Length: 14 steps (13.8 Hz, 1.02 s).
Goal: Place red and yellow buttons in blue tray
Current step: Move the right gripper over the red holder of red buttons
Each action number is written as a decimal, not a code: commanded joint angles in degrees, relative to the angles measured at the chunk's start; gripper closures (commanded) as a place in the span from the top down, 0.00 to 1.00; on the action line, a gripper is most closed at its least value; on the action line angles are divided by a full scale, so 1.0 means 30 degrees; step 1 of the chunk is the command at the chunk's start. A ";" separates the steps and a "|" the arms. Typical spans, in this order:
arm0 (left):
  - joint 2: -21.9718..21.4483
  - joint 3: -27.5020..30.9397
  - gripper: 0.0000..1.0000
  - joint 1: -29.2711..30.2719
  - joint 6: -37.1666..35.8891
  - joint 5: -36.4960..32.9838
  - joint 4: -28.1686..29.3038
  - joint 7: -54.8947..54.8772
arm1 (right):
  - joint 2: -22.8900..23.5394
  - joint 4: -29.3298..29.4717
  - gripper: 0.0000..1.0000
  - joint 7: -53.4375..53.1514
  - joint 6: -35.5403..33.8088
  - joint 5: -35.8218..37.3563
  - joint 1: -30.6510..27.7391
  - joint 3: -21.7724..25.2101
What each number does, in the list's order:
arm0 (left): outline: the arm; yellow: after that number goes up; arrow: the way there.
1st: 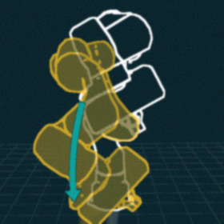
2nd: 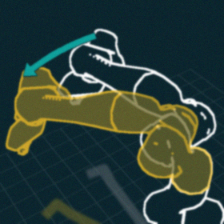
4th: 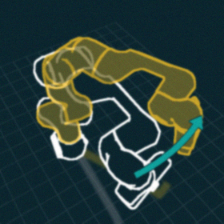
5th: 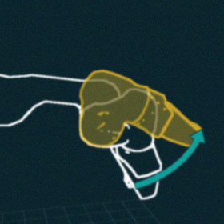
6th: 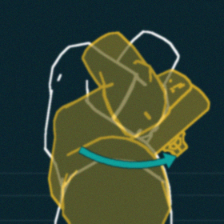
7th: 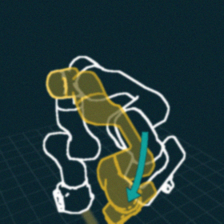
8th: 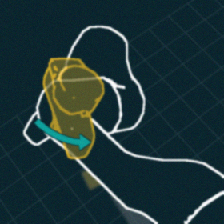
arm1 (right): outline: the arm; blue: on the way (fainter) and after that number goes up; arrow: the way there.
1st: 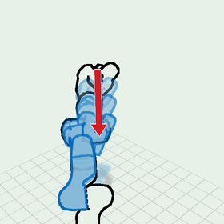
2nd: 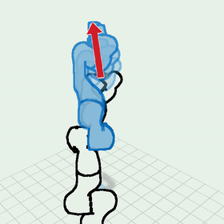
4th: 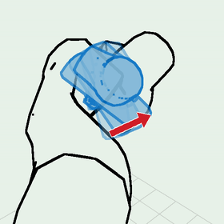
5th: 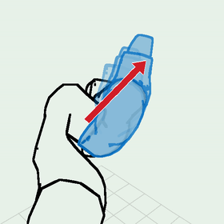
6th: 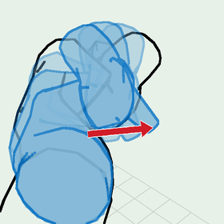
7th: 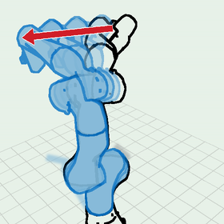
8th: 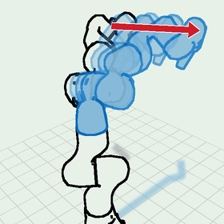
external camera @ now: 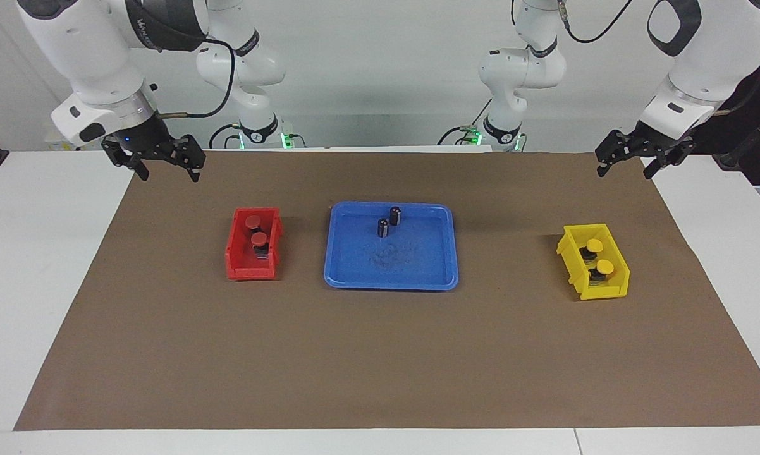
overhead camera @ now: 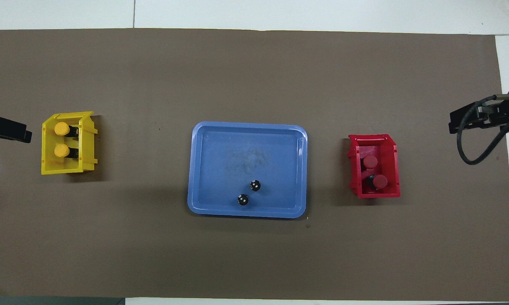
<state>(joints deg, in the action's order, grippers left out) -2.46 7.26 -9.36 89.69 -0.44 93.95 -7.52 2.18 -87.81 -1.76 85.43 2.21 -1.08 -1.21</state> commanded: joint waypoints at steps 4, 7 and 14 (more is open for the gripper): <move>-0.0499 -0.0046 1.00 0.0016 -0.0132 0.0264 0.0442 0.0018 | -0.0231 -0.0145 1.00 -0.0028 0.0029 -0.0033 0.0154 -0.0125; -0.0528 -0.0046 1.00 0.0043 -0.1097 0.0264 0.0354 -0.0098 | -0.0550 -0.1659 1.00 -0.0116 0.2073 -0.1294 0.0213 -0.0095; -0.0761 0.0012 1.00 0.0103 -0.0222 0.0264 0.0936 0.0281 | -0.0522 -0.7576 0.93 0.0175 0.9511 -0.1294 0.2703 -0.0125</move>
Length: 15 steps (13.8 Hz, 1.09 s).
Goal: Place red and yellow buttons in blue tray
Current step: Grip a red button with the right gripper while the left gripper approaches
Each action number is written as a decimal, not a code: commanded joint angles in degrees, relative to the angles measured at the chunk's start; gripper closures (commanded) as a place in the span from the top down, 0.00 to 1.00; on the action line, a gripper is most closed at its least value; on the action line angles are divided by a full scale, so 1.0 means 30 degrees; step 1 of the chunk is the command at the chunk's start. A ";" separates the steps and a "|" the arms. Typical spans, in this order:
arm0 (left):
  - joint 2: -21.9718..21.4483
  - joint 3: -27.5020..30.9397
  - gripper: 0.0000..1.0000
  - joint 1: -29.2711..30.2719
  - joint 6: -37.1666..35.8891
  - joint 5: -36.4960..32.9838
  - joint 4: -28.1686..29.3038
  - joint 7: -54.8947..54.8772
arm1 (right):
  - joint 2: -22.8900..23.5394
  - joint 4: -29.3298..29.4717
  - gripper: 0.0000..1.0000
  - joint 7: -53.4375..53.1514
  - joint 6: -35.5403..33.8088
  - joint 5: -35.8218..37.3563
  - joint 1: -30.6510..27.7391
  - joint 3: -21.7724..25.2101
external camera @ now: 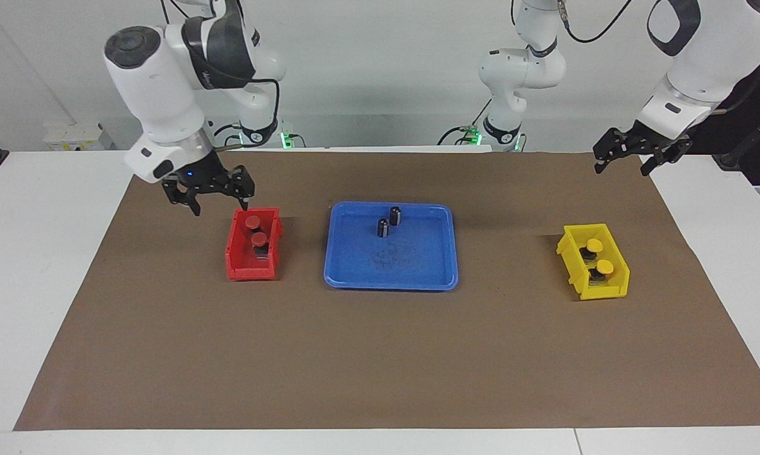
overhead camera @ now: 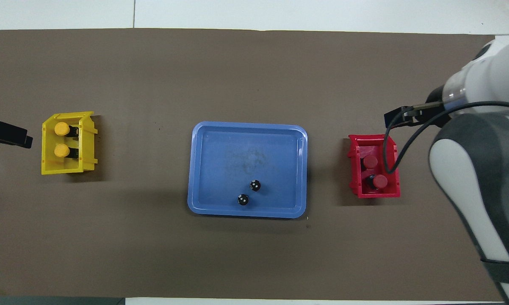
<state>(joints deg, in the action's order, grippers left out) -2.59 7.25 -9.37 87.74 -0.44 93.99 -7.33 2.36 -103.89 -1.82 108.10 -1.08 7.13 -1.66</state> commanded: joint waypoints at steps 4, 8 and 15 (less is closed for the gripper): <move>-0.2064 -0.0042 1.00 0.0047 0.2978 0.0263 0.3882 0.0189 | -0.1133 -0.5378 0.72 0.2626 0.4943 -0.0227 -0.0441 0.0055; -0.2825 -0.0013 1.00 0.0105 0.3185 0.0263 0.5229 0.1559 | -0.1284 -0.7292 0.72 0.2745 0.6650 -0.0285 -0.0325 0.0055; -0.3033 0.0016 1.00 0.0251 0.4300 0.0263 0.6317 0.1478 | -0.1899 -0.9254 0.72 0.7519 0.8049 -0.0285 -0.0472 0.0055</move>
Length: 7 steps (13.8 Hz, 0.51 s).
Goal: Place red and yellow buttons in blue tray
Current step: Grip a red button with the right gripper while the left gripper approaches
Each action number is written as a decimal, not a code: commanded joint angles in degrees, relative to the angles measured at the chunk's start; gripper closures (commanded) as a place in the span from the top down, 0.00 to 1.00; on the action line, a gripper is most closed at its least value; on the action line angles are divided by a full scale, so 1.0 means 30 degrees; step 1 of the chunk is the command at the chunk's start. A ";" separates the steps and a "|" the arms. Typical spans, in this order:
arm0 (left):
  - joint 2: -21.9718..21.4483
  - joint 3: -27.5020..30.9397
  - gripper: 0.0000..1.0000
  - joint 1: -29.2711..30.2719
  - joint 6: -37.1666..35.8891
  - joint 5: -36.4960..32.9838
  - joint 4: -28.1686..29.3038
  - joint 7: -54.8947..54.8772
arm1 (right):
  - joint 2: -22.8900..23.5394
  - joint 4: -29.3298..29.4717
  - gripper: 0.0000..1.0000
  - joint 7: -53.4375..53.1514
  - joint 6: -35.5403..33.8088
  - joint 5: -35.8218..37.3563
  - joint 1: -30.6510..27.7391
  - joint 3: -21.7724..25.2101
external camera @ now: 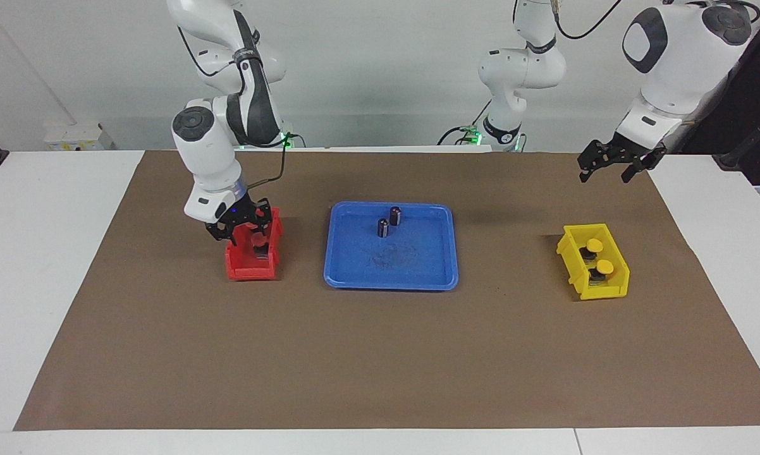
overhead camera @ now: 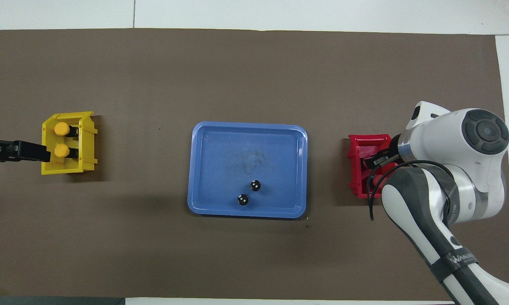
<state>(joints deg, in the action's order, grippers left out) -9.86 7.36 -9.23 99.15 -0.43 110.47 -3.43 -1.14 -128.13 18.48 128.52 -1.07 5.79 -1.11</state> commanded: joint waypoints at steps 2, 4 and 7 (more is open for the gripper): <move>-0.0637 -0.0021 1.00 0.0204 0.0523 0.0262 0.0851 0.0177 | -0.0792 -0.1471 0.72 0.1072 0.1545 -0.0289 0.0326 -0.0129; -0.0637 -0.0021 1.00 0.0262 0.0581 0.0262 0.0851 0.0177 | -0.0879 -0.1646 0.72 0.2154 0.1574 -0.0289 0.0211 -0.0129; -0.0637 -0.0021 1.00 0.0322 0.0581 0.0262 0.0851 0.0177 | -0.1026 -0.2085 0.72 0.2569 0.1719 -0.0289 0.0093 -0.0129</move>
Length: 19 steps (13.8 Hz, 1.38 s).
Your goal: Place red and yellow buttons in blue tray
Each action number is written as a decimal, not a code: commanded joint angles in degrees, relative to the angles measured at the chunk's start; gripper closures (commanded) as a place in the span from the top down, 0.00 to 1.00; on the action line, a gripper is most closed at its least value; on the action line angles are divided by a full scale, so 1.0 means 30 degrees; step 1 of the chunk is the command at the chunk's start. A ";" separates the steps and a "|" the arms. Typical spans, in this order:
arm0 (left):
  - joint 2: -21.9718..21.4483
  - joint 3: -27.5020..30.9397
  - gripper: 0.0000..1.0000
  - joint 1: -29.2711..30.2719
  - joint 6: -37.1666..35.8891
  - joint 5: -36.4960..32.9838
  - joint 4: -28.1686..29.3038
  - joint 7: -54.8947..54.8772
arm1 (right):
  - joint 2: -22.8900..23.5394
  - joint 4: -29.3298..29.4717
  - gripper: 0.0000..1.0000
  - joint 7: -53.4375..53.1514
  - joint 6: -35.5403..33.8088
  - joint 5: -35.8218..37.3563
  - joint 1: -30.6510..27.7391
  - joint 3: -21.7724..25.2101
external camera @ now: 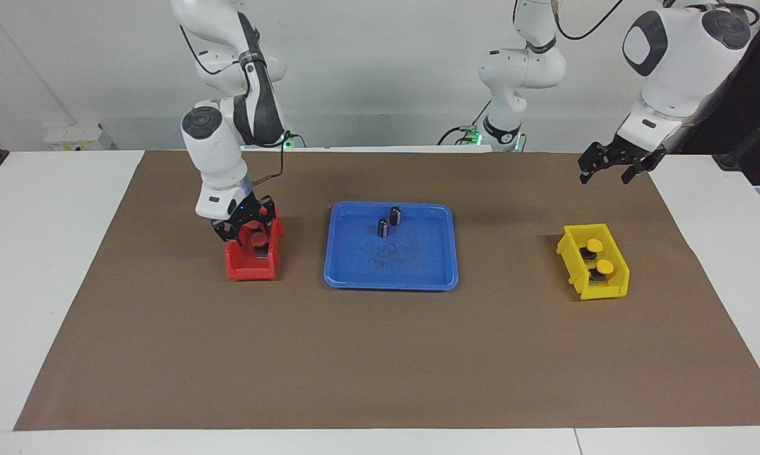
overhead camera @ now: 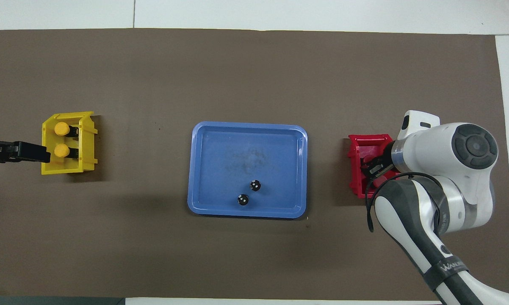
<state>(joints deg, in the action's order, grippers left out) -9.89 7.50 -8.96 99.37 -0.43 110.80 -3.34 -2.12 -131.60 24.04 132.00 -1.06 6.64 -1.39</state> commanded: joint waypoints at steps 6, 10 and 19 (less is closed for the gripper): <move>-0.0630 -0.0069 1.00 0.0260 0.0509 0.0262 0.0773 0.0146 | -0.0847 -0.1660 0.69 0.0745 0.1909 -0.0290 -0.0193 -0.0034; -0.0630 -0.0069 1.00 0.0260 0.0480 0.0262 0.0802 0.0146 | -0.0583 -0.1748 0.68 0.0921 0.2553 -0.0290 -0.0222 -0.0034; -0.0630 -0.0069 1.00 0.0260 0.0479 0.0262 0.0802 0.0176 | -0.0642 -0.2099 0.61 0.0775 0.2902 -0.0319 -0.0075 -0.0034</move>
<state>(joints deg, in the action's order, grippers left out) -9.89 7.50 -8.62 99.40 -0.43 111.00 -3.34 -3.07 -136.27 24.70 138.62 -1.07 6.60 -1.43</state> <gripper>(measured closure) 0.000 0.370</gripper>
